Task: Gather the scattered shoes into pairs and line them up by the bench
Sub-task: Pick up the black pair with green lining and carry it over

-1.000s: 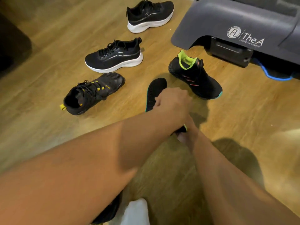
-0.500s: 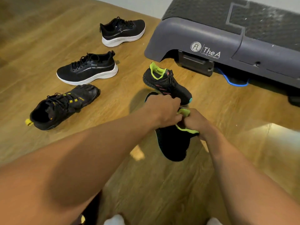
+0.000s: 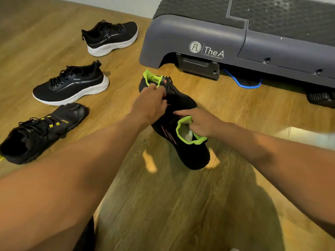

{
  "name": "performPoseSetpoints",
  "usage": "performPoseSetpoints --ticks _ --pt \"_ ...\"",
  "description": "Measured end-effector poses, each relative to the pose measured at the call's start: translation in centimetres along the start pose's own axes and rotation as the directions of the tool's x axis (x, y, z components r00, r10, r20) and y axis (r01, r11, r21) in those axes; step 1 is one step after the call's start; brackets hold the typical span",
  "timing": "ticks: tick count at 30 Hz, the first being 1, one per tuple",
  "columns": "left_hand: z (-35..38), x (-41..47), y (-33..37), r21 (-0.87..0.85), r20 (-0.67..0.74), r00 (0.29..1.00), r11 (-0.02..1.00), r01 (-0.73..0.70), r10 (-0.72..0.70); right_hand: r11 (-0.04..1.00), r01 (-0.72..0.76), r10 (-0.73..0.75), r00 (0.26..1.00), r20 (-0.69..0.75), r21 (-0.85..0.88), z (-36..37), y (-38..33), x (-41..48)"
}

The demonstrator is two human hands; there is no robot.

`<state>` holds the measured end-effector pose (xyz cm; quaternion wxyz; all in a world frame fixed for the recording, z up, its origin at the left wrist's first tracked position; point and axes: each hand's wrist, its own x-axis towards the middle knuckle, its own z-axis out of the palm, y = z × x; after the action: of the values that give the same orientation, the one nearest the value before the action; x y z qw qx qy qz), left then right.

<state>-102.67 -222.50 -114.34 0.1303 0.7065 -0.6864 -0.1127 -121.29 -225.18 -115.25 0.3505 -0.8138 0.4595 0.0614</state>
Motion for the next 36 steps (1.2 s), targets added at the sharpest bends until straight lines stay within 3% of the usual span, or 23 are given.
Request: performPoseSetpoints --ticks 3,8,11,13,19,21,23,26,27,28,29,30,31,33,35,36 --pt "1.3 2.0 -0.4 -0.010 0.072 0.982 0.984 0.176 -0.175 0.998 -0.003 0.004 1.000 -0.013 0.069 1.8 0.8 -0.8" --pt "2.6 4.7 -0.9 -0.105 0.118 0.958 0.956 0.273 -0.260 0.989 0.016 -0.004 0.997 -0.080 0.148 4.1 2.4 -2.2" --pt "2.6 5.0 -1.3 0.140 0.018 0.984 0.975 0.175 -0.180 0.989 -0.011 0.025 0.995 -0.092 0.149 4.9 2.9 -2.1" --pt "2.4 4.9 -2.1 0.214 0.019 0.985 0.963 0.164 -0.172 0.989 -0.019 0.034 0.994 -0.103 0.144 5.1 3.1 -2.4" --pt "1.6 2.8 -4.2 -0.076 -0.090 0.924 0.928 0.365 -0.371 0.969 0.030 0.018 0.982 -0.189 0.245 5.6 4.0 -3.3" --pt "0.5 2.6 -5.1 -0.299 -0.066 0.819 0.794 0.528 -0.570 0.952 -0.005 0.079 0.971 -0.227 0.307 5.8 3.9 -2.8" --pt "-1.1 2.2 -5.9 -0.543 0.007 0.715 0.597 0.590 -0.699 0.931 -0.069 0.173 0.948 -0.266 0.358 5.8 3.7 -2.1" --pt "-2.5 1.3 -7.0 -0.848 0.224 0.627 0.168 0.503 -0.746 0.910 -0.118 0.254 0.917 -0.307 0.398 5.1 3.7 -0.9" --pt "-2.8 1.0 -7.2 -0.872 0.286 0.615 0.066 0.485 -0.735 0.903 -0.120 0.264 0.913 -0.312 0.412 4.8 3.6 -0.6" --pt "-2.9 0.8 -7.5 -0.869 0.311 0.618 0.047 0.492 -0.723 0.896 -0.120 0.271 0.910 -0.313 0.427 4.5 3.5 -0.3" --pt "-3.0 0.7 -7.8 -0.854 0.304 0.626 0.085 0.513 -0.718 0.888 -0.118 0.277 0.909 -0.311 0.444 4.3 3.5 -0.1" --pt "-3.1 0.7 -8.2 -0.809 0.265 0.635 0.191 0.556 -0.726 0.882 -0.116 0.280 0.909 -0.308 0.457 4.1 3.3 0.0" --pt "-3.1 0.7 -8.7 -0.719 0.196 0.649 0.342 0.605 -0.735 0.881 -0.117 0.279 0.911 -0.304 0.459 4.1 3.1 0.2" --pt "-2.9 -0.1 -8.2 -0.315 0.017 0.740 0.699 0.642 -0.672 0.899 -0.122 0.265 0.916 -0.300 0.421 4.1 2.7 0.5" --pt "-1.8 -1.6 -6.1 0.061 -0.076 0.894 0.893 0.445 -0.441 0.925 -0.132 0.251 0.916 -0.313 0.357 4.2 2.3 0.8" --pt "-1.2 -2.5 -4.7 0.136 -0.050 0.943 0.934 0.332 -0.328 0.938 -0.134 0.240 0.916 -0.322 0.319 4.3 2.1 1.0"
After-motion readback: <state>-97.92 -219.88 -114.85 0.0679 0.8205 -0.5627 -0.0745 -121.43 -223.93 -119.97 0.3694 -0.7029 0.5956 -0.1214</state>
